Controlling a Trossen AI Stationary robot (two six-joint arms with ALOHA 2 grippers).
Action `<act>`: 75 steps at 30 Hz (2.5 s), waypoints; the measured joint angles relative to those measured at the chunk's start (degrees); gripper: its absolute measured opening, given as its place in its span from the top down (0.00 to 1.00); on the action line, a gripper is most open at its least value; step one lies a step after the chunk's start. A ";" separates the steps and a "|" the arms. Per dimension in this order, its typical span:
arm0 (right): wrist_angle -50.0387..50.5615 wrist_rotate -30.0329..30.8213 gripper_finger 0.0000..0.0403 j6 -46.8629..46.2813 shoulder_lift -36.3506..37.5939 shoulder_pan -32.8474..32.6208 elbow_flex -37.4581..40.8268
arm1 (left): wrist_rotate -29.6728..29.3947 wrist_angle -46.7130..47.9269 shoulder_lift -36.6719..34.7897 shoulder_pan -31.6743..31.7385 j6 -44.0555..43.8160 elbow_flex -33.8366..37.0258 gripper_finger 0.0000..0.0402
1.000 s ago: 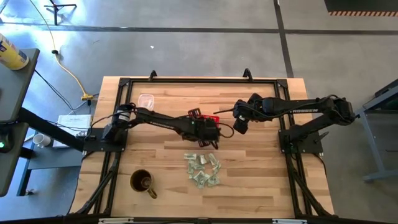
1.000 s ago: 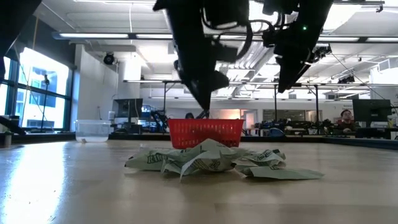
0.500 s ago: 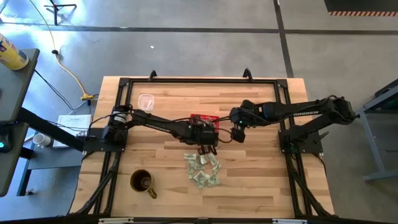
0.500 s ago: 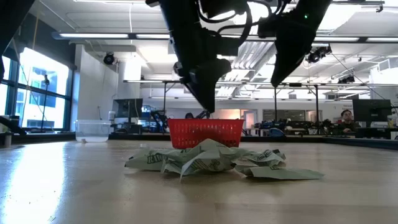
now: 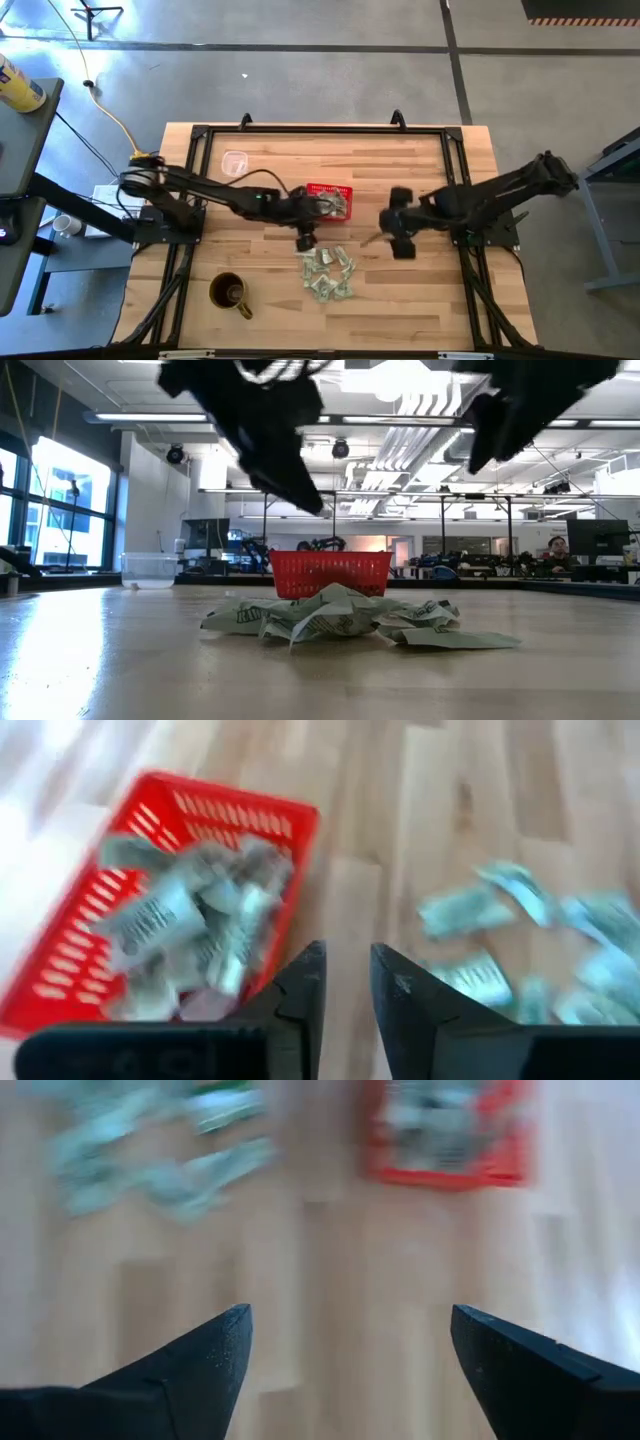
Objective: Pick and place items into bin
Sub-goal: Put the green stevia packet into the red bin
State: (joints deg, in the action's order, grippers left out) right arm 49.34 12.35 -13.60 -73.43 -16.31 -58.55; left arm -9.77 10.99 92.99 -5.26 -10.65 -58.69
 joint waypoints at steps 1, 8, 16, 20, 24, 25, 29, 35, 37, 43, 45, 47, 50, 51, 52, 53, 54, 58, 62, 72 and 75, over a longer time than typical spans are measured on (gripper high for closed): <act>-0.71 -1.20 0.18 1.12 -0.10 -1.52 0.50 | 1.36 -0.04 -1.47 0.00 0.14 1.64 0.72; -7.99 -4.19 0.18 1.65 -0.96 -7.56 8.10 | 15.48 -0.66 -2.22 -4.98 2.15 7.67 0.71; -21.09 -5.81 0.18 3.48 -0.94 -8.24 11.98 | 12.48 -1.16 1.86 -7.65 4.39 7.76 0.64; -21.27 -4.61 0.18 3.30 -1.05 -8.24 11.96 | 11.46 -1.07 3.68 -6.39 6.57 7.67 0.62; -21.26 -3.69 0.18 3.25 -1.22 -8.24 11.96 | 6.13 0.25 6.15 -6.33 7.57 7.87 0.59; -21.12 -3.72 0.18 3.22 -1.22 -8.23 11.96 | 6.06 0.03 6.37 -6.36 7.64 7.86 0.58; -20.72 -3.70 0.18 3.18 -1.22 -8.22 11.96 | 9.37 0.19 6.62 -6.40 7.40 7.69 0.52; -20.42 -2.73 0.18 3.37 -1.24 -8.03 11.95 | 9.29 0.37 6.62 -5.39 8.05 7.69 0.57; -20.14 -1.76 0.18 3.42 -1.24 -8.00 11.94 | 8.46 0.76 6.62 -4.63 8.87 7.69 0.67; -18.80 -0.30 0.18 3.51 -1.24 -7.98 11.94 | 2.99 7.94 4.33 -1.76 3.55 4.16 0.94; -18.15 -0.36 0.18 3.15 -1.24 -7.99 11.94 | 3.92 11.34 1.81 -1.18 3.30 1.50 0.91; -17.99 -0.34 0.18 3.14 -1.24 -7.98 11.92 | 4.82 12.99 -1.12 -1.50 4.87 -1.10 0.90; -17.80 1.24 0.18 3.16 -1.24 -8.00 11.92 | 1.58 12.14 -3.96 -0.92 8.98 -3.59 0.94; -17.80 2.44 0.18 3.16 -1.24 -8.00 11.92 | 0.43 11.88 -4.12 0.34 10.23 -3.83 0.95; -17.82 3.90 0.18 3.16 -1.24 -7.98 11.92 | 0.47 11.42 -3.99 2.35 11.27 -3.79 0.95; -17.85 5.53 0.18 3.17 -1.24 -7.98 11.92 | 1.59 11.39 -3.40 4.53 12.09 -3.49 0.95; -17.83 7.07 0.18 3.18 -1.24 -7.94 11.92 | 3.71 11.43 -2.05 6.88 12.81 -3.30 0.94; -18.09 8.41 0.18 3.52 -1.24 -6.82 11.91 | 11.05 8.66 3.10 13.42 12.61 -3.06 0.78; -18.59 3.72 0.18 1.54 -1.24 -5.90 11.89 | 16.72 7.07 3.58 13.72 10.16 -5.04 0.56; -29.98 -3.91 0.18 10.11 -7.64 -5.50 11.87 | 13.95 26.57 -1.40 -0.54 -3.84 -7.42 0.35; -30.90 -4.96 0.18 11.37 -9.86 -5.22 11.89 | 13.98 20.52 -1.27 -4.44 -6.61 -4.01 0.38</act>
State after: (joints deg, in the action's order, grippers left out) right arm 18.45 7.40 -2.23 -83.29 -21.53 -46.65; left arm 4.21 31.51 91.72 -9.70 -17.25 -62.70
